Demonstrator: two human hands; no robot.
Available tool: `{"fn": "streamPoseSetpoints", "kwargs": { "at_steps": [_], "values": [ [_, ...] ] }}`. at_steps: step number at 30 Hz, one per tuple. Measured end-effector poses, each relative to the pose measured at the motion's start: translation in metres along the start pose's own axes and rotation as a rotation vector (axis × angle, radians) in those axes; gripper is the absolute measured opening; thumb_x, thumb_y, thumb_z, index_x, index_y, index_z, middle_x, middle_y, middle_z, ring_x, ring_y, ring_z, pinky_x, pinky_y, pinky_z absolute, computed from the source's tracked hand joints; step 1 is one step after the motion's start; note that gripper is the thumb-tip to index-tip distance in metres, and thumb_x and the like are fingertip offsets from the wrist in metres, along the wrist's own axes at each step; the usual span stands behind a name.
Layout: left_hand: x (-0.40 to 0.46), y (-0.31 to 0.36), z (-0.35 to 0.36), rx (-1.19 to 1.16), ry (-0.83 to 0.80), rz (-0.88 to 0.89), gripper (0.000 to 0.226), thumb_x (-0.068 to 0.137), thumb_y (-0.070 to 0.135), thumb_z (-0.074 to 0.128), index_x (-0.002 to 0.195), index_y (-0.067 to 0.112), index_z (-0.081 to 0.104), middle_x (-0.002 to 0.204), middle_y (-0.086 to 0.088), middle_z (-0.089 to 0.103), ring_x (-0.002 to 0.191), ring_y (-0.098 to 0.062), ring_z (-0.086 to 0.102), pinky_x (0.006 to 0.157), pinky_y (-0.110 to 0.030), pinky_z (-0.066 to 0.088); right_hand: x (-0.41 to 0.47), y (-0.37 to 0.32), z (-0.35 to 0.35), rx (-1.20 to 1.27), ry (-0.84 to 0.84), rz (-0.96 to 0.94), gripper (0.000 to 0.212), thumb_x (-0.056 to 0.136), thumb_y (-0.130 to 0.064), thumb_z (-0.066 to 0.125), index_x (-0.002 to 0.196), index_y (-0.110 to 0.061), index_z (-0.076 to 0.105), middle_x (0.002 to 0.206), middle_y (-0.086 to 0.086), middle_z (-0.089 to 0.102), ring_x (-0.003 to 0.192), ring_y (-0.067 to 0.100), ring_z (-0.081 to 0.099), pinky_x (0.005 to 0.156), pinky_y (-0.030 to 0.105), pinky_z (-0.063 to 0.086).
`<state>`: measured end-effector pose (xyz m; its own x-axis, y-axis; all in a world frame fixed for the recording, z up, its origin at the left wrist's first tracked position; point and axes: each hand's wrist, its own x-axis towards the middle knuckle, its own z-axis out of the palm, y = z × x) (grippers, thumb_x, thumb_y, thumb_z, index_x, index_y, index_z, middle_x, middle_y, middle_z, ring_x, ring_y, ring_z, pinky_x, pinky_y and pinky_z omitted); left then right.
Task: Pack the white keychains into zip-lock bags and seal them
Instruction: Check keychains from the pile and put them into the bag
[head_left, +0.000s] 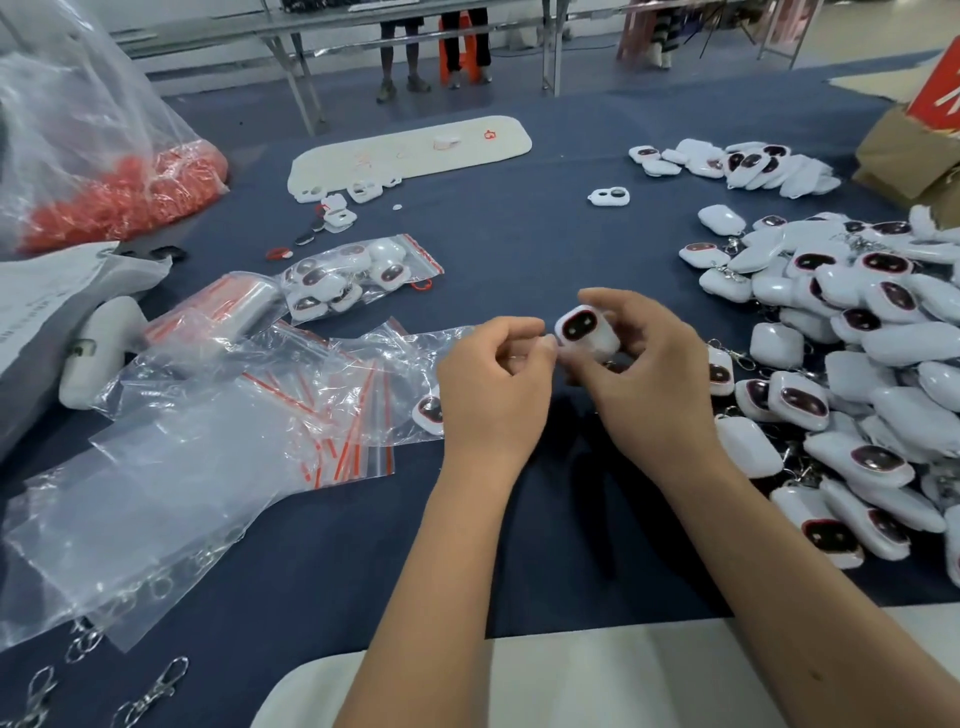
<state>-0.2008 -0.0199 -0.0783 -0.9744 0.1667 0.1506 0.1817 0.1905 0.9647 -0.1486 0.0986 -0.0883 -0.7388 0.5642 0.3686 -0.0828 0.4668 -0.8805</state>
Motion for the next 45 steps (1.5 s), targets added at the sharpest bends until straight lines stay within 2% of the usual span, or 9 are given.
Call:
{"fn": "streamPoseSetpoints", "kwargs": {
  "at_steps": [2,4,7,10,13,17,22,34,45],
  "values": [
    [0.001,0.001,-0.002,-0.074,-0.013,-0.032,0.006,0.092,0.013,0.075,0.097,0.012,0.078,0.087,-0.002,0.079,0.084,-0.02,0.076,0.084,-0.046,0.063,-0.003,-0.004,0.005,0.129,-0.053,0.047,0.035,0.087,-0.016,0.084,0.119,-0.024,0.073,0.098,-0.006,0.075,0.09,0.013,0.075,0.085,0.038,0.063],
    [0.001,0.001,-0.006,-0.133,-0.009,-0.063,0.003,0.09,0.012,0.077,0.092,0.015,0.078,0.081,-0.003,0.078,0.078,-0.02,0.076,0.08,-0.046,0.064,-0.004,-0.005,0.006,0.183,-0.094,0.043,0.036,0.084,-0.012,0.086,0.115,-0.026,0.073,0.091,-0.005,0.075,0.085,0.014,0.075,0.081,0.036,0.064],
    [0.003,-0.001,-0.011,-0.218,-0.002,-0.122,0.006,0.089,0.009,0.078,0.094,0.013,0.079,0.079,-0.008,0.078,0.074,-0.02,0.075,0.075,-0.04,0.065,-0.004,-0.004,0.005,0.168,-0.171,0.031,0.042,0.08,-0.01,0.089,0.114,-0.028,0.073,0.092,-0.005,0.076,0.087,0.013,0.075,0.077,0.028,0.061],
    [0.005,-0.002,-0.015,-0.251,0.003,-0.151,0.009,0.091,0.008,0.075,0.097,0.011,0.08,0.084,-0.007,0.079,0.079,-0.023,0.076,0.069,-0.032,0.062,-0.002,-0.003,0.006,0.212,-0.216,0.049,0.03,0.088,-0.011,0.08,0.111,-0.029,0.074,0.09,-0.005,0.077,0.085,0.015,0.074,0.075,0.028,0.059],
    [0.007,-0.003,-0.015,-0.206,-0.034,-0.128,0.012,0.093,0.006,0.071,0.097,0.014,0.079,0.087,-0.006,0.079,0.086,-0.025,0.077,0.074,-0.034,0.063,0.0,-0.001,0.005,0.269,-0.206,0.053,0.022,0.093,-0.006,0.073,0.106,-0.024,0.075,0.087,0.0,0.076,0.081,0.018,0.074,0.076,0.032,0.06],
    [0.006,-0.005,-0.014,-0.185,-0.075,-0.128,0.012,0.091,0.005,0.074,0.1,0.013,0.078,0.089,-0.007,0.079,0.088,-0.025,0.077,0.082,-0.039,0.064,0.001,0.001,0.004,0.274,-0.204,0.062,0.02,0.093,-0.003,0.072,0.103,-0.02,0.074,0.088,0.0,0.077,0.077,0.014,0.073,0.07,0.024,0.057],
    [0.008,-0.006,-0.014,-0.141,-0.054,-0.09,0.013,0.09,0.0,0.072,0.1,0.008,0.076,0.089,-0.011,0.077,0.085,-0.026,0.075,0.075,-0.039,0.064,0.002,0.002,0.005,0.297,-0.228,0.068,0.018,0.093,-0.002,0.072,0.1,-0.019,0.074,0.087,0.001,0.077,0.076,0.013,0.073,0.07,0.024,0.057],
    [0.008,-0.008,-0.013,-0.095,-0.09,-0.098,0.01,0.094,0.003,0.068,0.1,0.01,0.073,0.09,-0.008,0.076,0.083,-0.021,0.072,0.074,-0.032,0.058,0.003,0.003,0.006,0.297,-0.22,0.067,0.016,0.095,-0.004,0.072,0.096,-0.02,0.074,0.086,0.003,0.077,0.075,0.012,0.074,0.069,0.02,0.056],
    [0.006,-0.005,-0.014,-0.122,-0.065,-0.09,0.01,0.092,0.001,0.071,0.097,0.01,0.074,0.091,-0.007,0.077,0.086,-0.023,0.074,0.078,-0.033,0.061,0.002,0.001,0.007,0.272,-0.236,0.113,0.021,0.097,-0.005,0.067,0.102,-0.02,0.08,0.091,-0.002,0.08,0.086,0.018,0.077,0.081,0.033,0.063]
  ]
}}
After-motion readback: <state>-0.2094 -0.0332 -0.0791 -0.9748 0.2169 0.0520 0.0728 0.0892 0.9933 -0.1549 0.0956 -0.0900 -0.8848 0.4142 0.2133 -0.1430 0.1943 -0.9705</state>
